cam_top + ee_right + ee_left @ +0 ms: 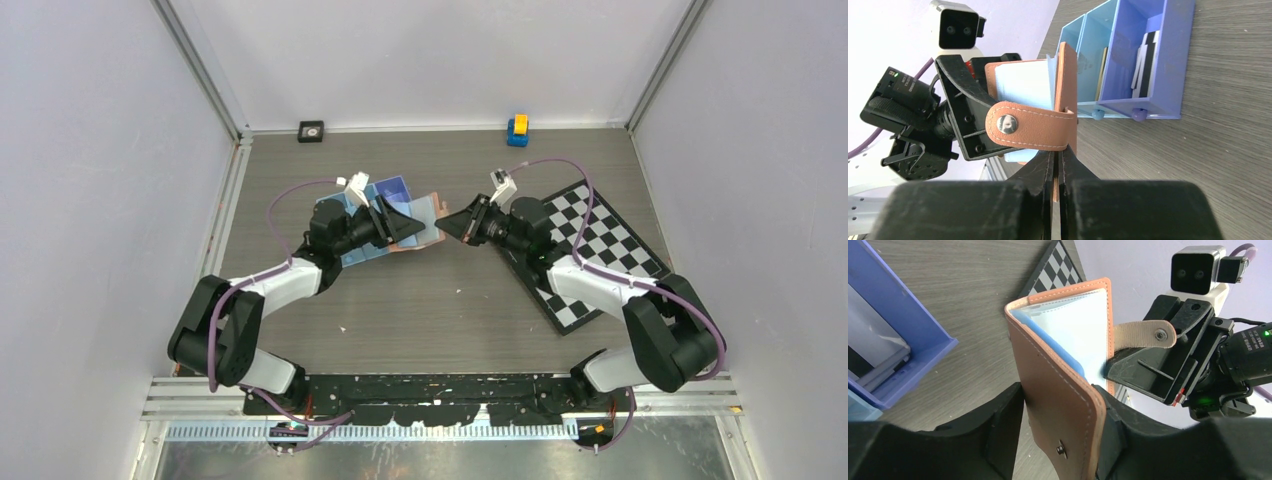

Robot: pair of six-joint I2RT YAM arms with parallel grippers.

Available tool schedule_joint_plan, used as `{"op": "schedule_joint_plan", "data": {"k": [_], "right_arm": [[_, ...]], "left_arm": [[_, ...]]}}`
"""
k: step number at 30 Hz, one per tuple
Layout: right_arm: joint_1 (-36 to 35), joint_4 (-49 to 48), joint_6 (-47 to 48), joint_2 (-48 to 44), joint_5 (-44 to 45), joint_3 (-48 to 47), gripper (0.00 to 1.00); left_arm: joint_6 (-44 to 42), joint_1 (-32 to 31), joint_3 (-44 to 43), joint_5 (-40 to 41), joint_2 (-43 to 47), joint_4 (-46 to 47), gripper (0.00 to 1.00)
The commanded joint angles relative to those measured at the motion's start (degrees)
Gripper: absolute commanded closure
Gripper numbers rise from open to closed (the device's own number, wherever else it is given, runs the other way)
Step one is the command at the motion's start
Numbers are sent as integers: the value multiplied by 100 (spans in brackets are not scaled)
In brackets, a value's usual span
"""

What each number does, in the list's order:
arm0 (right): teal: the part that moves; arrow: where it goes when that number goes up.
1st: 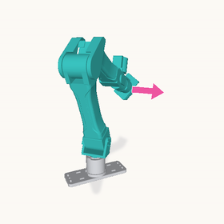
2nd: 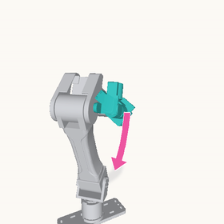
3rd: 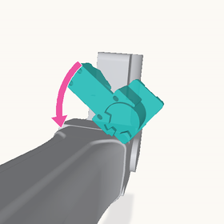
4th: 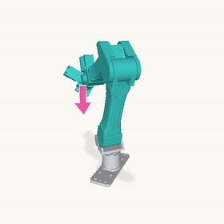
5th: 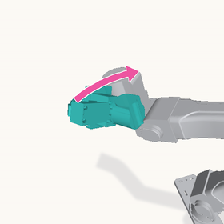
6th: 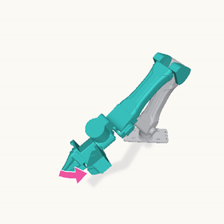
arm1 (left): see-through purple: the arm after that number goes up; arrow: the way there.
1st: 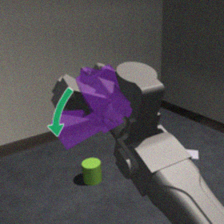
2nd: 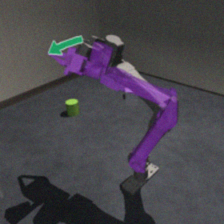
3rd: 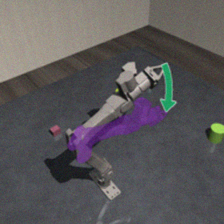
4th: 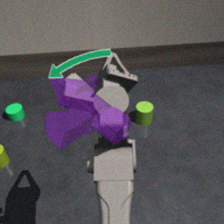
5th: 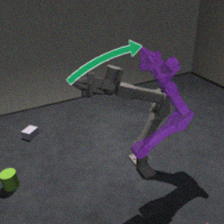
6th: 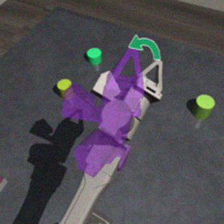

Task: Take the credit cards out of the card holder
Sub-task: Remove the credit card from the card holder.

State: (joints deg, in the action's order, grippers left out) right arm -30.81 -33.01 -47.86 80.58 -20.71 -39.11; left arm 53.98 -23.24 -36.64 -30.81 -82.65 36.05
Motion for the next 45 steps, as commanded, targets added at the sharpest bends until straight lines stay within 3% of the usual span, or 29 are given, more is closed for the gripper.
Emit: {"op": "schedule_joint_plan", "data": {"k": [1,9,17,28,40,45], "right_arm": [[-189,-405,47,62,-513,-162,100],[-394,-256,239,116,-567,-293,100],[-404,-697,85,147,-797,-199,100],[-400,-717,70,156,-812,-183,99],[-354,-528,48,134,-526,-147,99],[-248,-52,111,9,-10,-135,100]], "left_arm": [[99,-70,-110,-256,-2,506,43],[183,-66,-53,-274,-9,655,28],[301,-54,27,-259,-7,843,22],[944,230,329,-363,-141,1782,16],[809,250,343,-295,42,1598,22],[817,276,341,-325,38,1615,39]]}}
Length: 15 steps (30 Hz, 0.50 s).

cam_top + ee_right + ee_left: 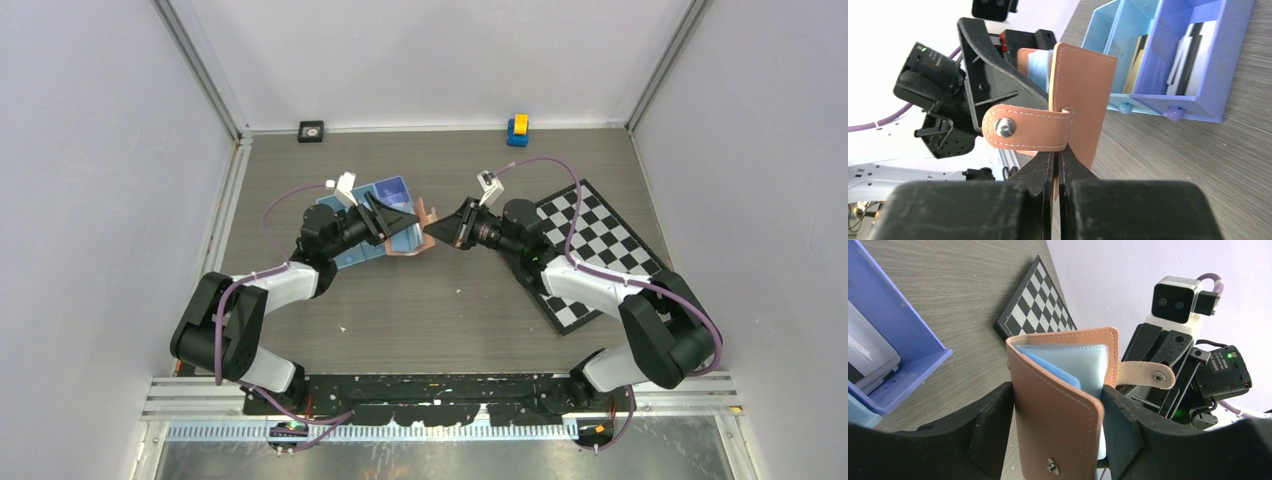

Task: Take the credit cards out of the card holder
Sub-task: Remove the credit card from the card holder.

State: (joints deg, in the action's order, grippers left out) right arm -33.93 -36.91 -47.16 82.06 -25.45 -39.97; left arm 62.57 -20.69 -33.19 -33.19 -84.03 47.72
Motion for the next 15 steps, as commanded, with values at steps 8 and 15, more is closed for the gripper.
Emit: {"op": "schedule_joint_plan", "data": {"k": [8,15], "right_arm": [[168,744,201,-360,818,-1,72],[168,315,116,-232,325,16,61]], "left_arm": [[-61,27,-21,-133,171,456,54],[-60,30,-56,-176,126,458,56]]}}
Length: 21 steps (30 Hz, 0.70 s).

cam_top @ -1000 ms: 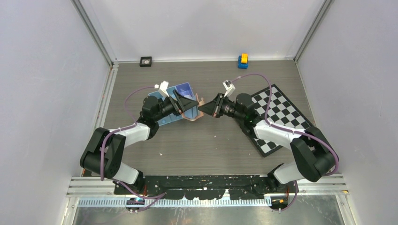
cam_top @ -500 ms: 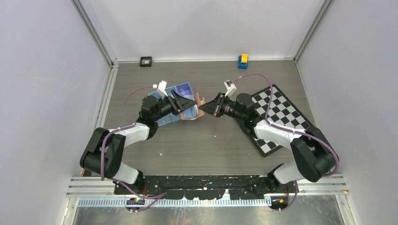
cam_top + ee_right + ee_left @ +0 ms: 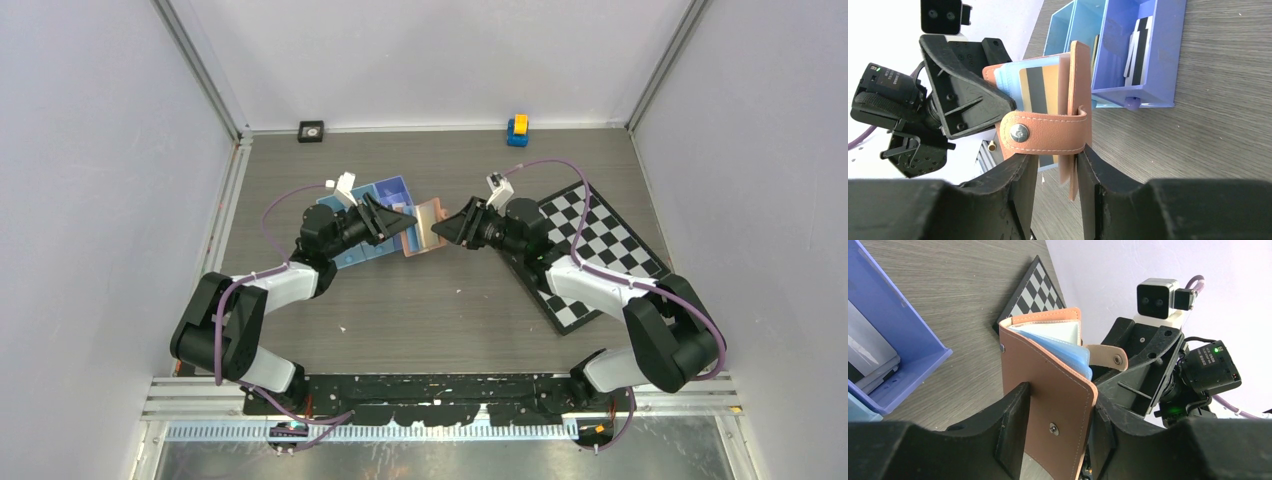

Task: Take the credit cards out of the card holder
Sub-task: Remove the credit card from the card holder.

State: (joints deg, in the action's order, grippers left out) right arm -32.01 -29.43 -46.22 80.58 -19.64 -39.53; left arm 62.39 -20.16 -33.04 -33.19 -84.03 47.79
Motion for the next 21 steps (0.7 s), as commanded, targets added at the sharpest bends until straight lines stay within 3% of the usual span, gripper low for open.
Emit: {"op": "schedule_joint_plan", "data": {"k": [1,5,10,13,18,21], "right_arm": [[-25,-461,7,-71,-274,-29,62],[-19,-354,6,-60,-202,-63,88],[-22,-407,-85,-155,-61,19,99],[-7,-403,-80,-240,12,71,100],[8,-406,-80,-275,50,101,98],[11,-318,-11,-288,78,78,72]], "left_arm": [[-39,-23,-86,-186,112,451,59],[-45,-23,-116,-198,64,380,70],[-125,-23,-174,-177,69,116,70],[-201,-23,-202,-148,104,-60,67],[-297,-23,-251,-135,109,-264,88],[-330,-23,-284,-135,109,-381,97]]}}
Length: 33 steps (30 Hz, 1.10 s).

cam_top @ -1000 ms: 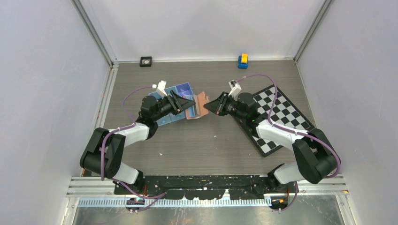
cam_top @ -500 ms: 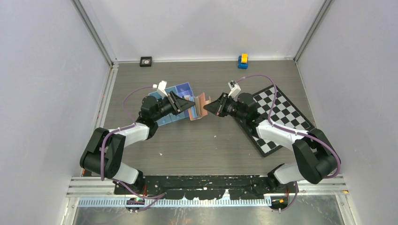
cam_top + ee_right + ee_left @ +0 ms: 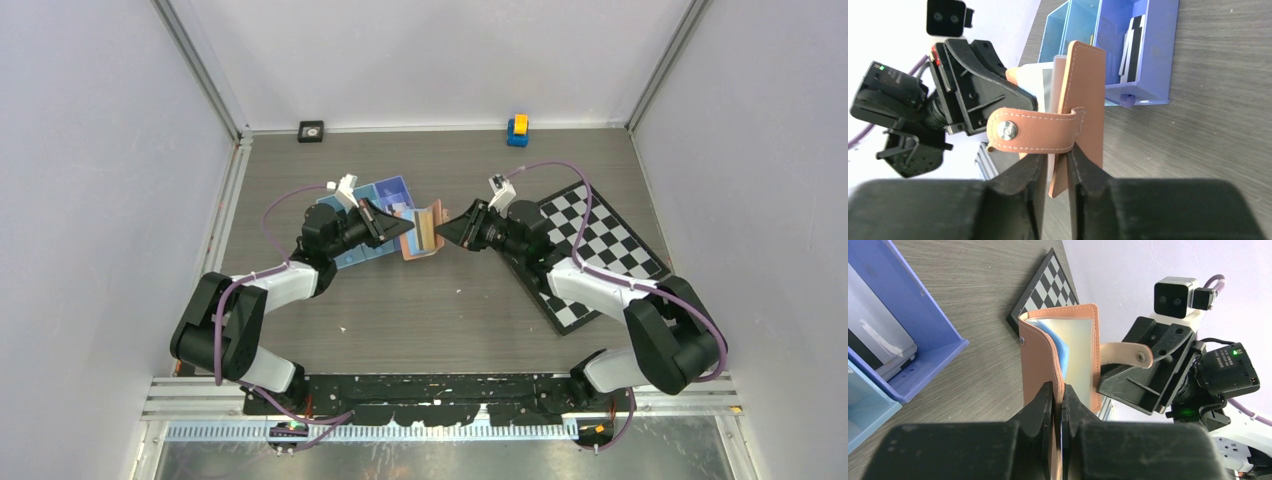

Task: Take the credit cards out of the card holder
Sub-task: Remove the credit card from the card holder.

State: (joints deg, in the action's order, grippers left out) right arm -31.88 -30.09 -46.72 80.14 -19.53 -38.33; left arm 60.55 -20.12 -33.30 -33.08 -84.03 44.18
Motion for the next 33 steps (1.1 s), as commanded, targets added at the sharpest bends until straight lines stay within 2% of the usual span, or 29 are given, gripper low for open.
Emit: {"op": "schedule_joint_plan", "data": {"k": [1,10,16,18,19,21,24,25,27,29,33], "right_arm": [[-1,-230,75,-252,82,-35,67],[-16,461,354,-213,333,-244,41],[-59,1132,532,-58,610,-532,38],[-60,1177,528,2,626,-572,44],[-64,1180,505,22,603,-589,51],[-61,1114,437,40,520,-597,72],[-42,1090,336,-31,528,-578,96],[-25,1059,298,-74,522,-555,99],[7,883,193,-187,475,-452,99],[42,718,105,-275,406,-361,99],[84,546,14,-358,311,-283,100]], "left_arm": [[-142,-27,-260,-145,113,-30,99],[-142,-27,-282,-145,130,-80,100],[-124,-27,-270,-160,155,-28,100],[-89,-27,-252,-180,167,37,100],[-76,-27,-249,-195,166,73,100],[-49,-32,-242,-212,154,119,100],[-49,-29,-239,-193,153,116,100],[-44,-27,-240,-198,148,114,99],[-21,-27,-241,-210,129,115,77],[-21,-28,-240,-213,111,106,62],[-27,-27,-265,-219,45,20,53]]}}
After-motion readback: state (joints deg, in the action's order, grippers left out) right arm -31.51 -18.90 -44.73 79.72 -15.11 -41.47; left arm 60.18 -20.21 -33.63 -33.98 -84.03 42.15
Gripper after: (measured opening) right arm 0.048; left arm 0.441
